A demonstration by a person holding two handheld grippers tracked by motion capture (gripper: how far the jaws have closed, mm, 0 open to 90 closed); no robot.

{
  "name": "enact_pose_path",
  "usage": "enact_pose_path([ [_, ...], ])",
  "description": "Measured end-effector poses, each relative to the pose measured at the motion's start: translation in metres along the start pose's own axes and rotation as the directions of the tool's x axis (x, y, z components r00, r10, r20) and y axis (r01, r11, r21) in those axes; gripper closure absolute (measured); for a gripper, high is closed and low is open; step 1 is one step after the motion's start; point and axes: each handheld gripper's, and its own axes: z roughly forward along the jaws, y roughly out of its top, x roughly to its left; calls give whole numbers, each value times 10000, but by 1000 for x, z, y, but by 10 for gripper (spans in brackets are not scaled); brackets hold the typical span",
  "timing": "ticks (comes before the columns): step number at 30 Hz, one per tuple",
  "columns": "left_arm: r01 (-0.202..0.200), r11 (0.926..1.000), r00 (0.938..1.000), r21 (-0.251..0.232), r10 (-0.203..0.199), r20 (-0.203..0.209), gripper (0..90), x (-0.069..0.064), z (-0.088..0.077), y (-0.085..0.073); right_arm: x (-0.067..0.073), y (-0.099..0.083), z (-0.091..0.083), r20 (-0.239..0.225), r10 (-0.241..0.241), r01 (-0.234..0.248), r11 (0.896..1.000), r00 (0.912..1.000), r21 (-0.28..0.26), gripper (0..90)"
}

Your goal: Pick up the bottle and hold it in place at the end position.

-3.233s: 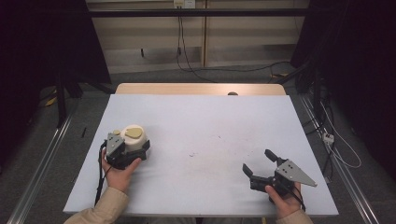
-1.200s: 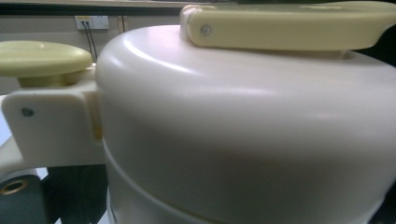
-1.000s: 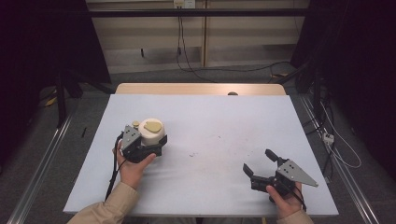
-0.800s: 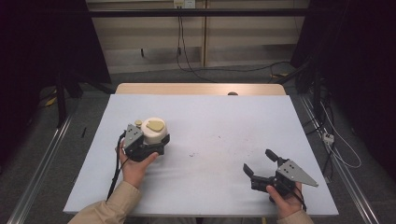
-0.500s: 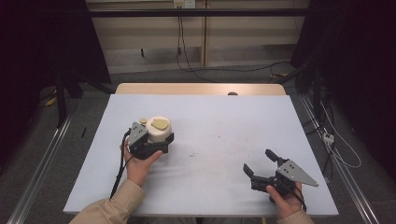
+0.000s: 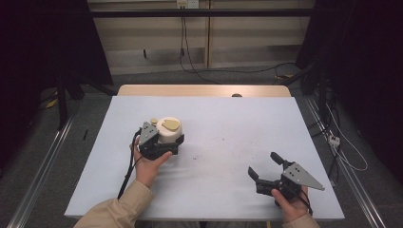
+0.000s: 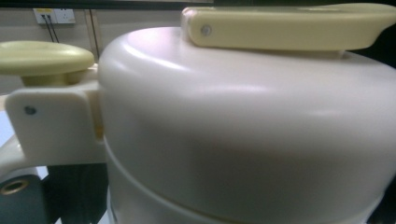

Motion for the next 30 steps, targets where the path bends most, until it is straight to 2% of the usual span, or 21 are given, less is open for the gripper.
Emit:
enact_pose_path([
  [9,70,10000,10000,-9,-70,71,59,-3,7,2,0,0,0,-7,-8,8,10000,10000,14,28],
  [21,-90,9999,9996,82,88,251,59,-9,17,4,0,0,0,-12,-2,2,10000,10000,7,28],
  [30,-38,9999,9989,104,33,458,59,-13,24,5,0,0,0,-16,-5,5,10000,10000,27,27],
])
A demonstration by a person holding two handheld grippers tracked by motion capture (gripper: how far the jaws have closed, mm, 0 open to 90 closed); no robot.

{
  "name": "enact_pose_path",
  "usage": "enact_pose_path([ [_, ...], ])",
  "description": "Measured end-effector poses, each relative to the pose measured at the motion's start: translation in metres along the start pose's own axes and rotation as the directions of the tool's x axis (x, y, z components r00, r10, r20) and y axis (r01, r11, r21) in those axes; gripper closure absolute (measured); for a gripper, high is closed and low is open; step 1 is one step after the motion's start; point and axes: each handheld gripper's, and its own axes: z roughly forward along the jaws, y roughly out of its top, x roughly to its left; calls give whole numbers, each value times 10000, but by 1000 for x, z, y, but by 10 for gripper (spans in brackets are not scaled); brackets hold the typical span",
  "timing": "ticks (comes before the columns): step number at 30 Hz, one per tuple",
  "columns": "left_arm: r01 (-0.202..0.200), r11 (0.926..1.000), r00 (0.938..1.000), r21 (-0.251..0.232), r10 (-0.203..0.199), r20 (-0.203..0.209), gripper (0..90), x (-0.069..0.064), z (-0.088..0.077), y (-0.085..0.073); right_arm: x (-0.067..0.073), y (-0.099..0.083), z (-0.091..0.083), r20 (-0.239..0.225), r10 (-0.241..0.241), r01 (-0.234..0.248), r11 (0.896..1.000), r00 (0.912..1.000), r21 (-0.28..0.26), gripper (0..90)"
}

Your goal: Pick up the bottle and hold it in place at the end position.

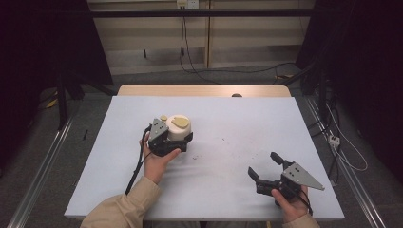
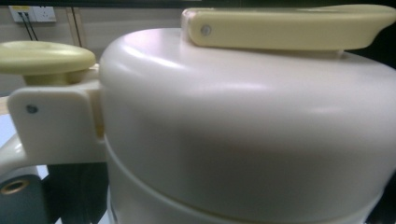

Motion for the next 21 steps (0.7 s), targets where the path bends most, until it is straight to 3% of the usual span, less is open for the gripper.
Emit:
enact_pose_path([
  [21,206,9997,9991,113,-210,370,60,-7,20,2,0,-1,0,-51,-4,4,10000,10000,37,26],
])
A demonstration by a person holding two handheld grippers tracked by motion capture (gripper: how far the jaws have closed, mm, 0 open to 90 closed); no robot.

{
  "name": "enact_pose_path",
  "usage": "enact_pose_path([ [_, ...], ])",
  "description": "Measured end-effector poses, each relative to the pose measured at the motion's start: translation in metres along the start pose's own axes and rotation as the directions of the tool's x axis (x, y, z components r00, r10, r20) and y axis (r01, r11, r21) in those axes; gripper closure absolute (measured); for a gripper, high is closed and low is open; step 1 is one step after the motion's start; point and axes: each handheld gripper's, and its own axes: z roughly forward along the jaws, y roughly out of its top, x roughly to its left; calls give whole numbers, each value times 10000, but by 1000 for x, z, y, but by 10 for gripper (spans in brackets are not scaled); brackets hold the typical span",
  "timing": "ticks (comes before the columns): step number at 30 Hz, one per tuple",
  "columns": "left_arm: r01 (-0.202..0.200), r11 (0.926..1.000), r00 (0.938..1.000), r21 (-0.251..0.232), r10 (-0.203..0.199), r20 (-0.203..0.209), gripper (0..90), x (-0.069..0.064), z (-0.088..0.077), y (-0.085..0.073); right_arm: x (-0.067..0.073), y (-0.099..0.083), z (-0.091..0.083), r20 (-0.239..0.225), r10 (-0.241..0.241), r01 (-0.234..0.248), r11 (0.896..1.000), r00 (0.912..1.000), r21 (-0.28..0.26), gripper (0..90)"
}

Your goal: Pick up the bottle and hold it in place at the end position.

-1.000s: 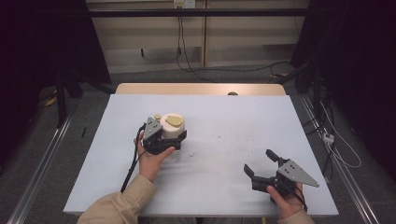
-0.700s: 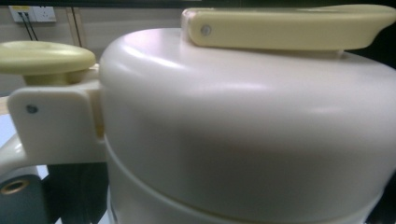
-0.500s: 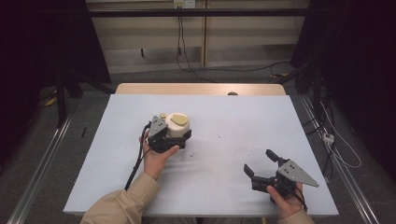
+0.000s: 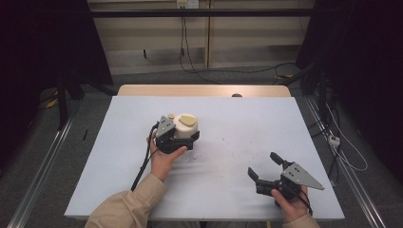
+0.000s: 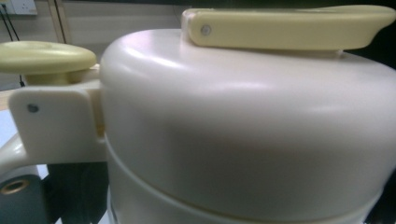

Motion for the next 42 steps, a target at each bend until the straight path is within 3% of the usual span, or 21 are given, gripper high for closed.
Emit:
enact_pose_path([
  [24,98,9999,9991,75,-101,414,60,-9,25,3,-1,-1,-1,-2,32,-32,10000,10000,-1,26],
  [42,326,9994,9990,149,-331,309,60,-13,43,2,-1,-2,-1,-9,43,-43,10000,10000,17,26],
])
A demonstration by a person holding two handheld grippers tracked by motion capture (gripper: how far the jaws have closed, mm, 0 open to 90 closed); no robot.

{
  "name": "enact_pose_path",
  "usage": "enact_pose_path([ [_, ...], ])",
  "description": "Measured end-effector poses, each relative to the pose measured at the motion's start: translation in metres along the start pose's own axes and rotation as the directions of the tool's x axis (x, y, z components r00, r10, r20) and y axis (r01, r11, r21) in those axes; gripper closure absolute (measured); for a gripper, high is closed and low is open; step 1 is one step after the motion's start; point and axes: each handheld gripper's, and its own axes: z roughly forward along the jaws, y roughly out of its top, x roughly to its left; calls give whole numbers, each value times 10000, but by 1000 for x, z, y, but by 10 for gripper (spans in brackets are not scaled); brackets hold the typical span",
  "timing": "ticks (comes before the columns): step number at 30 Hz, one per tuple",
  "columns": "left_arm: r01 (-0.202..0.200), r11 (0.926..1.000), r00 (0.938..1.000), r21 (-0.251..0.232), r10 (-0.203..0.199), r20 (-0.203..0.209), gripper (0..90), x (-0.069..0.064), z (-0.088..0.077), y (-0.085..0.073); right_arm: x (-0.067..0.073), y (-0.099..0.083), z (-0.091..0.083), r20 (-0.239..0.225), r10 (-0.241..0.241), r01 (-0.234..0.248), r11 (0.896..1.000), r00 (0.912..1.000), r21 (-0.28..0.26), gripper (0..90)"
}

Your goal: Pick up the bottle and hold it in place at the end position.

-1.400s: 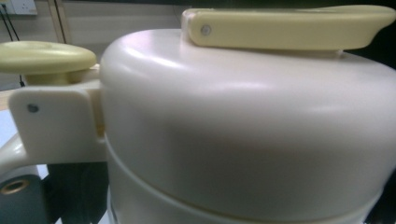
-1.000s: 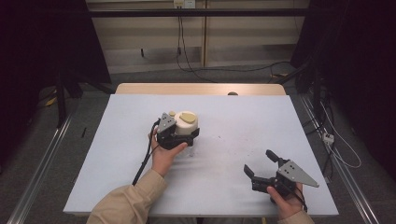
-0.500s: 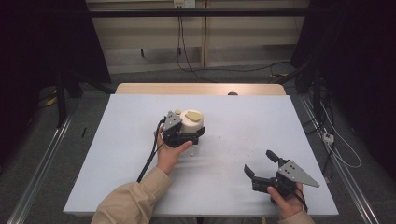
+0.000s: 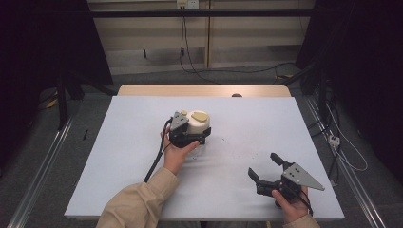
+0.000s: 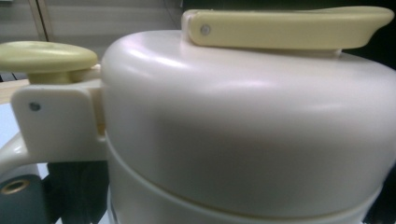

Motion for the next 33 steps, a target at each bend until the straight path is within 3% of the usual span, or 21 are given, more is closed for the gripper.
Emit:
enact_pose_path([
  [10,-37,10000,10000,36,37,89,60,-6,12,0,0,0,0,-28,24,-24,10000,10000,-33,26],
  [25,216,9998,9998,48,-216,27,60,-9,21,-3,0,0,0,-36,16,-16,10000,10000,-13,26],
  [33,111,9999,9999,53,-112,100,61,-14,27,-4,-1,0,0,-64,46,-46,10000,10000,-26,26],
])
